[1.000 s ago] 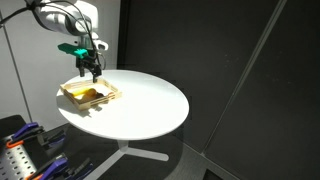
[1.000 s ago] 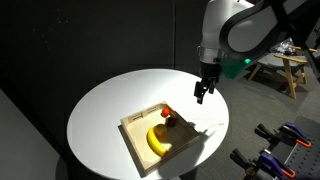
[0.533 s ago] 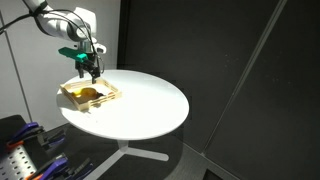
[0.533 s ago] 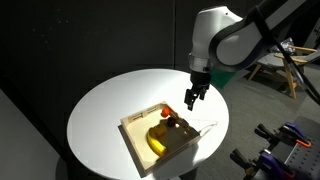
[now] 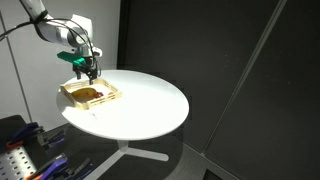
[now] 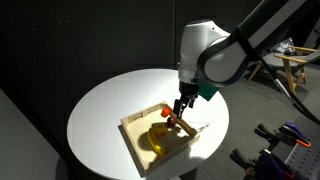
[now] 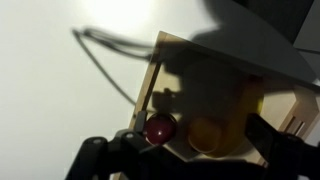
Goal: Remove the banana from the box
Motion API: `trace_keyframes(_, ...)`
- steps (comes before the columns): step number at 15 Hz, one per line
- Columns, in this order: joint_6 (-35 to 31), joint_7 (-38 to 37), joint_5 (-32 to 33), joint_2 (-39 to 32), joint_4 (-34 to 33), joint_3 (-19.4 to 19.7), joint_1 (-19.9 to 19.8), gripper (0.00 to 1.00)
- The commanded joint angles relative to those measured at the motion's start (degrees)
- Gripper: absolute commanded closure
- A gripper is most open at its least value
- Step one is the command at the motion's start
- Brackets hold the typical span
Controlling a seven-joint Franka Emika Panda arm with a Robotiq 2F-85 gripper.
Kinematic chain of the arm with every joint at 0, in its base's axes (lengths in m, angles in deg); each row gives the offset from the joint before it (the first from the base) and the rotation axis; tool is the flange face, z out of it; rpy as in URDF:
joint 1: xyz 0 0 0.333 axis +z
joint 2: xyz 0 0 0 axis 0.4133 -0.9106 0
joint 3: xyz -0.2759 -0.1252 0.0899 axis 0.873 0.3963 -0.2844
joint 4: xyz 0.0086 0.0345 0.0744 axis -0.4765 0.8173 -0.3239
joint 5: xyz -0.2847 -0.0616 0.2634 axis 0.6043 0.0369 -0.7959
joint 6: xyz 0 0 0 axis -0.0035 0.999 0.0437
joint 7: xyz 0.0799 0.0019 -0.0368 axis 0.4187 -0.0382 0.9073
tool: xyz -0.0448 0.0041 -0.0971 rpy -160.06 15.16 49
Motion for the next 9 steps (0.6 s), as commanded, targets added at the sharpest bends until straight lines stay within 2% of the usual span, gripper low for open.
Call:
trace_keyframes(1,-0.2,-1.3,1.5,-3.3,-3.9,0.4,0.9,0.0)
trace_keyframes(9,0.8,0.3,2.6,-10.4,-11.4,0.8,2.4,0.0)
